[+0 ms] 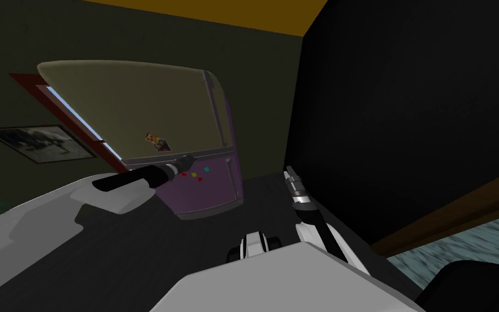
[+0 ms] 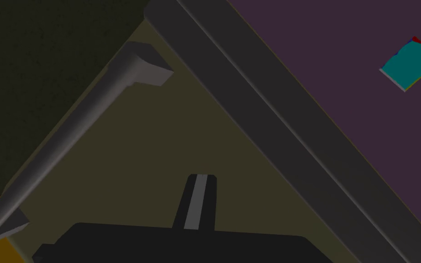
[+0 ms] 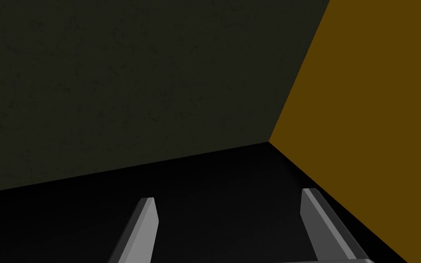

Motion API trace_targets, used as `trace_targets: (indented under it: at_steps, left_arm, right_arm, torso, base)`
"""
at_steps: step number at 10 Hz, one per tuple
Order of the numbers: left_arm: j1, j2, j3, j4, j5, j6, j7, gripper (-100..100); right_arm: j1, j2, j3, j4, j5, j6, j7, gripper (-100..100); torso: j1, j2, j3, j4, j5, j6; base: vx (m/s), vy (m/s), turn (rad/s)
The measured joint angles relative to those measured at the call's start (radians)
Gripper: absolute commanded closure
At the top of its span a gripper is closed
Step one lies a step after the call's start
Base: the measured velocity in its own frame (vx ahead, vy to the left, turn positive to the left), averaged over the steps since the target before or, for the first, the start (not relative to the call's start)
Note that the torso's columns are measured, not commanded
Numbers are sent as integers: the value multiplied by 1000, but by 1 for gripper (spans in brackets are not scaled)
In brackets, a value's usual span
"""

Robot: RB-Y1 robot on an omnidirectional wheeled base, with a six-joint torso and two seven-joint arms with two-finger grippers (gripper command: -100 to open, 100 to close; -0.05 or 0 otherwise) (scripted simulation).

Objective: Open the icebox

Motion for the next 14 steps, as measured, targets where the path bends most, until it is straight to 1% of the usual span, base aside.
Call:
trace_targets:
  at_steps: [1,2,3,4,5,6,7,9,11,14]
  left_arm:
    - [-9,-2,-14,-33,8,-2,2,100]
    - [-5,0,-19,-39,18,-13,-2,100]
    - [-2,-1,-25,-59,27,-22,-4,100]
    - [3,5,-21,-96,44,-22,-1,100]
    - [-7,2,-33,-111,44,-19,2,100]
    - [-8,1,-35,-112,43,-18,2,-100]
    - [-8,5,-33,-109,41,-20,-2,-100]
    - [-11,10,-28,-107,35,-20,-8,-100]
    - [-20,12,-31,-102,24,-20,-14,-100]
    - [-31,18,-30,-95,8,-19,-25,-100]
  right_arm:
    - [0,0,0,0,0,0,0,0]
    - [0,0,0,0,0,0,0,0]
    - [0,0,0,0,0,0,0,0]
    - [0,0,0,0,0,0,0,0]
    - [0,0,0,0,0,0,0,0]
    - [0,0,0,0,0,0,0,0]
    - [1,0,1,0,0,0,0,0]
    - [1,1,1,0,0,0,0,0]
    - [1,1,1,0,0,0,0,0]
    - [1,1,1,0,0,0,0,0]
  torso:
    - [-1,3,2,1,0,0]
    - [-5,-3,-1,0,-1,0]
    - [-5,-4,-2,-1,-2,0]
    - [-1,1,1,0,-1,0]
    - [-2,-1,0,0,0,0]
    - [-9,-8,-4,-2,-2,0]
    - [-15,-15,-9,-4,-4,1]
    - [-9,-9,-5,-3,-3,0]
    - [1,-1,0,0,1,0]
    - [-3,2,2,1,-1,0]
  base:
    - [-185,201,0]
    - [-184,197,26]
    - [-259,252,24]
    - [-210,227,2]
    - [-79,93,-7]
    - [89,-42,-85]
    - [162,-100,-68]
    - [201,-134,-69]
    - [225,-89,-85]
    - [194,-81,-79]
